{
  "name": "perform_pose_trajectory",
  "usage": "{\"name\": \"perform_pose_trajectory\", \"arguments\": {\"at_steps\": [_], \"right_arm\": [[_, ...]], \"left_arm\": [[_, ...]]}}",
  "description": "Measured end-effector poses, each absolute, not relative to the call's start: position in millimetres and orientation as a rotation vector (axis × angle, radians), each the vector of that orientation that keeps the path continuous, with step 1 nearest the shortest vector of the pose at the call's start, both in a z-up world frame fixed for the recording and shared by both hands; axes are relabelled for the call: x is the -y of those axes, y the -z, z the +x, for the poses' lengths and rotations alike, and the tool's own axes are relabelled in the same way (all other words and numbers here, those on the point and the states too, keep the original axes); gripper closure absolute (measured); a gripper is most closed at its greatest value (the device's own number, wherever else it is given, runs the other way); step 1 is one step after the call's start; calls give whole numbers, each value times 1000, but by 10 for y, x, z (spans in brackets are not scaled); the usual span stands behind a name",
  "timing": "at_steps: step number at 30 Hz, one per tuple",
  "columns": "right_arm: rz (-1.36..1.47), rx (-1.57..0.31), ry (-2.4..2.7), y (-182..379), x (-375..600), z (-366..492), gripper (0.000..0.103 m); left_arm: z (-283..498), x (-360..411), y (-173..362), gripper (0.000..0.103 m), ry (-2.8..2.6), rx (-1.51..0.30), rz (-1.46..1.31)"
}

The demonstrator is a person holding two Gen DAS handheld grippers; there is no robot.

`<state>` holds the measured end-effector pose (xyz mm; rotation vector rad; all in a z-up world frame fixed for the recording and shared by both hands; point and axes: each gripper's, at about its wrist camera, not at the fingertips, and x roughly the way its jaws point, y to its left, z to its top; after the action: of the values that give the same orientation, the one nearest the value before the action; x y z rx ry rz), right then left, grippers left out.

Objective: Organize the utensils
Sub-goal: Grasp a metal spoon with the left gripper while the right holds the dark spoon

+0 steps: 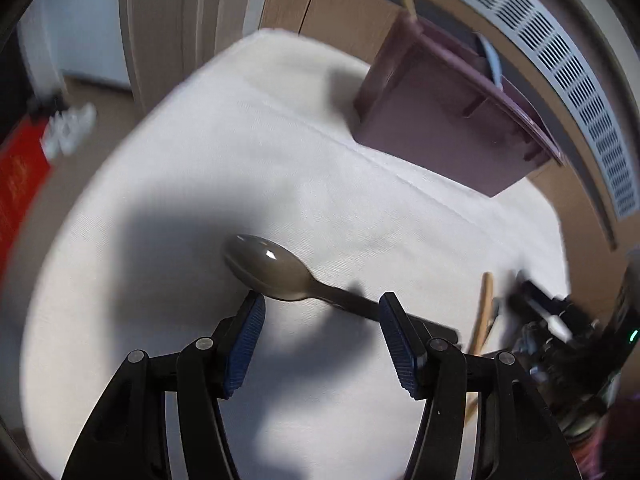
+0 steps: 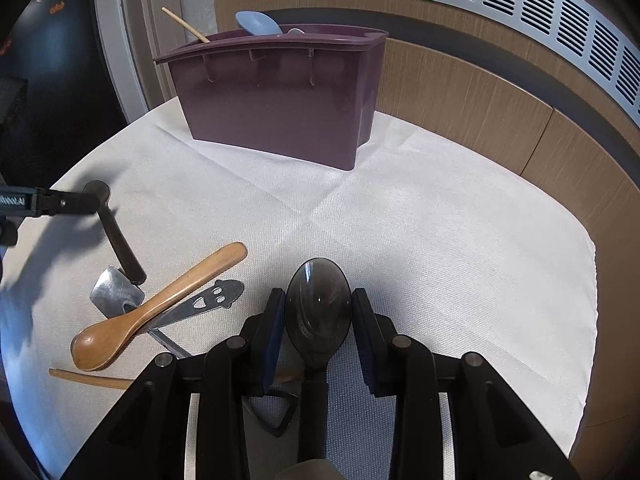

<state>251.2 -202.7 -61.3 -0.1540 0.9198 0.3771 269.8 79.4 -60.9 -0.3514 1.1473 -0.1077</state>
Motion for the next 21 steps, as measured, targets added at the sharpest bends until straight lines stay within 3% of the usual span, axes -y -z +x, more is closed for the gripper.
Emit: {"name": "perform_pose_trajectory", "arguments": {"at_steps": [9, 11, 12, 13, 15, 17, 21], "right_arm": [[-138, -914, -370, 620, 2048, 2430, 71], [-106, -924, -374, 622, 2071, 2452, 67], [-84, -931, -387, 622, 2080, 2458, 60], [-71, -937, -404, 627, 2081, 2465, 51], [-73, -950, -427, 625, 2031, 2462, 44], [-105, -952, -419, 626, 1972, 2444, 42], [-145, -953, -438, 623, 1937, 2426, 41]], "left_arm": [[3056, -223, 642, 45, 64, -1051, -98], [3114, -248, 647, 49, 39, -1040, -130], [3155, -291, 641, 50, 28, -1034, -172], [3180, -329, 634, 54, 24, -1031, -198], [3245, -415, 627, 67, 9, -1021, -247], [3240, -512, 611, 84, 14, -1006, -261], [3167, -588, 599, 91, 91, -962, -286]]}}
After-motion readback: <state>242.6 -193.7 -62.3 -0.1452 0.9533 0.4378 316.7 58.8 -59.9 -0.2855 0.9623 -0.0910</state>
